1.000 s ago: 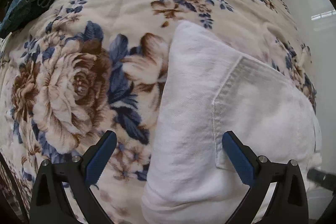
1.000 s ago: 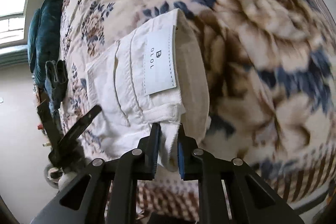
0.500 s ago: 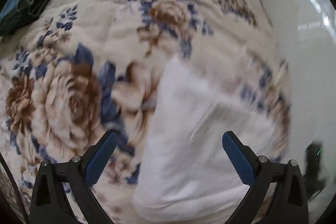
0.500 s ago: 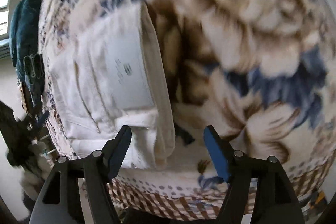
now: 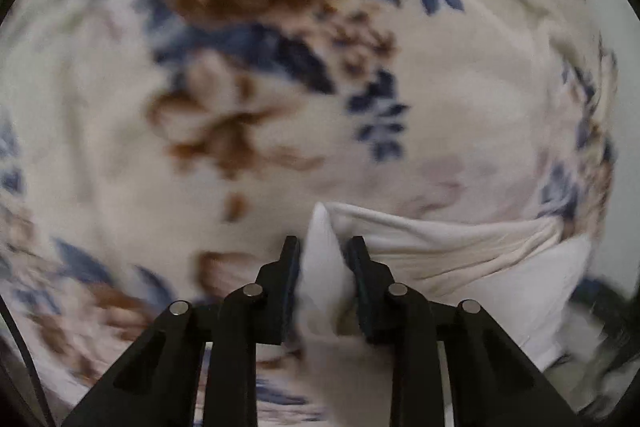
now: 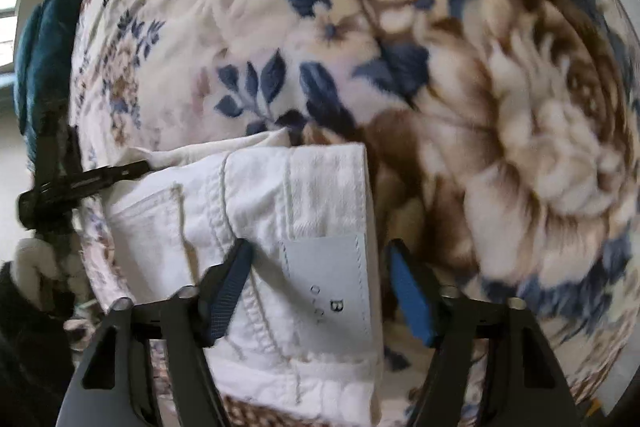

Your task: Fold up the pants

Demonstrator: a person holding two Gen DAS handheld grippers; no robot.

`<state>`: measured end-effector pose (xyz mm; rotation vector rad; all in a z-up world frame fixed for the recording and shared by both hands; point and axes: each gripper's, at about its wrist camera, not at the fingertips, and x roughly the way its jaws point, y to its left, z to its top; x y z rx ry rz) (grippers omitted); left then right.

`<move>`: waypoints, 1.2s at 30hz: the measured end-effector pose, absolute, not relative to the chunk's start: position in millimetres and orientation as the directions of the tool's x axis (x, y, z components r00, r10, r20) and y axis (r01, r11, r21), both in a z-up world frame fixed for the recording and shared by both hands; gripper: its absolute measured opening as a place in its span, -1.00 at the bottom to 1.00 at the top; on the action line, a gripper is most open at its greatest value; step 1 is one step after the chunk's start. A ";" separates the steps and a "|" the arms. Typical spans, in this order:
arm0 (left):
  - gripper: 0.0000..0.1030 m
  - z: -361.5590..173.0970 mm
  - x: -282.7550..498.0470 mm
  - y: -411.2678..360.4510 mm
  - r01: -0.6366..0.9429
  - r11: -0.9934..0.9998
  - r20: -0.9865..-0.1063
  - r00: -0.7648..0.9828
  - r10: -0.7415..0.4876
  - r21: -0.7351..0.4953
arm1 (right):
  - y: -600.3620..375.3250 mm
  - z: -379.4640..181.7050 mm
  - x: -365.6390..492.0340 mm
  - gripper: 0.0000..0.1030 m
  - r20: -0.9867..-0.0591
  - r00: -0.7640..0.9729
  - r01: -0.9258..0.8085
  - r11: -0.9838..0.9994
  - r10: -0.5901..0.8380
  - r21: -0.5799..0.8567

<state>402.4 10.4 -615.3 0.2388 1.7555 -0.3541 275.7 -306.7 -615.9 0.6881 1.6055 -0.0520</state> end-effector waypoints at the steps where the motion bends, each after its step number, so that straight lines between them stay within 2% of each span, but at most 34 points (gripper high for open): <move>1: -0.49 -611.4 400.4 10.1 0.396 0.915 -0.983 -0.184 0.004 -0.071 | -306.1 -619.2 279.7 -0.23 -0.922 0.011 0.456 0.819 0.386 0.349; 5: -0.34 -610.0 381.8 -8.8 0.603 0.794 -0.986 -0.070 0.153 0.080 | -301.3 -622.7 288.1 -0.23 -0.925 0.012 0.442 0.828 0.380 0.346; 7: -0.23 -606.9 383.4 -10.7 0.590 0.803 -0.986 -0.059 0.153 0.089 | -299.4 -620.9 289.3 -0.23 -0.931 0.007 0.434 0.838 0.366 0.332; 9: -0.23 -600.5 395.7 3.4 0.464 0.885 -0.989 -0.143 0.027 -0.043 | -298.6 -618.3 292.2 -0.20 -0.928 0.010 0.422 0.839 0.373 0.342; 10: -0.21 -592.1 403.9 18.1 0.348 0.925 -0.980 -0.173 -0.096 -0.152 | -301.6 -616.5 291.5 -0.15 -0.919 0.017 0.418 0.832 0.395 0.365; 11: -0.11 -577.7 410.6 37.3 0.223 0.937 -0.958 -0.160 -0.236 -0.268 | -306.4 -614.4 289.7 0.08 -0.905 0.028 0.426 0.814 0.425 0.396; 12: 0.00 -565.3 413.4 52.8 0.144 0.930 -0.938 -0.128 -0.322 -0.339 | -310.7 -612.7 288.5 0.23 -0.888 0.048 0.436 0.791 0.457 0.430; 13: 0.27 -547.7 411.8 70.1 0.074 0.909 -0.911 -0.071 -0.406 -0.410 | -314.4 -610.1 288.5 0.46 -0.875 0.075 0.443 0.770 0.479 0.459; 14: 0.52 -540.7 409.5 77.1 0.055 0.896 -0.897 -0.054 -0.438 -0.441 | -318.1 -607.4 288.5 0.48 -0.870 0.094 0.446 0.761 0.484 0.472; 15: 0.56 -536.9 403.5 82.4 0.046 0.893 -0.894 -0.051 -0.445 -0.447 | -320.1 -606.4 289.8 0.48 -0.868 0.101 0.445 0.758 0.486 0.476; 18: 0.56 -556.1 393.7 72.4 0.068 0.907 -0.904 -0.143 -0.403 -0.416 | -320.9 -614.4 296.2 0.48 -0.859 0.078 0.459 0.746 0.507 0.482; 21: 0.51 -597.5 384.6 46.6 0.131 0.931 -0.917 -0.265 -0.299 -0.341 | -315.9 -632.5 302.4 0.48 -0.821 0.045 0.473 0.711 0.570 0.520; 22: 0.22 -603.9 382.1 37.7 0.166 0.935 -0.926 -0.270 -0.264 -0.315 | -311.6 -638.5 304.4 0.37 -0.815 0.036 0.474 0.708 0.579 0.524; 23: -0.17 -604.4 380.6 29.5 0.199 0.928 -0.928 -0.271 -0.257 -0.315 | -309.9 -639.5 305.1 0.13 -0.815 0.047 0.476 0.704 0.578 0.527; 24: -0.23 -603.8 379.3 23.5 0.240 0.925 -0.939 -0.251 -0.235 -0.296 | -308.4 -637.8 305.7 -0.08 -0.817 0.062 0.475 0.704 0.573 0.529; 25: -0.37 -596.0 377.8 18.0 0.302 0.922 -0.962 -0.194 -0.191 -0.243 | -308.7 -628.8 306.2 -0.74 -0.841 0.078 0.469 0.725 0.536 0.505; 27: -0.43 -585.2 377.6 16.6 0.323 0.922 -0.975 -0.125 -0.183 -0.215 | -310.4 -602.3 307.8 -0.80 -0.885 0.142 0.431 0.777 0.444 0.459; 30: -0.43 -567.4 382.8 13.4 0.408 0.913 -0.998 0.043 -0.036 -0.016 | -311.3 -583.8 306.0 -0.81 -0.887 0.197 0.394 0.794 0.419 0.463; 31: -0.43 -565.3 386.3 15.9 0.389 0.921 -0.998 0.055 -0.035 -0.011 | -311.4 -590.0 305.4 -0.81 -0.893 0.177 0.405 0.797 0.413 0.449; 33: -0.40 -558.0 397.0 29.8 0.296 0.950 -0.992 0.043 -0.121 -0.103 | -312.7 -602.3 303.3 -0.81 -0.902 0.158 0.424 0.797 0.402 0.430; 34: -0.28 -552.9 402.1 42.1 0.234 0.960 -0.987 0.020 -0.161 -0.152 | -311.7 -610.1 303.3 -0.79 -0.907 0.128 0.425 0.804 0.401 0.416; 36: -0.09 -544.5 402.7 54.7 0.177 0.964 -0.979 0.020 -0.205 -0.199 | -312.5 -618.7 304.7 -0.42 -0.915 0.064 0.431 0.817 0.397 0.385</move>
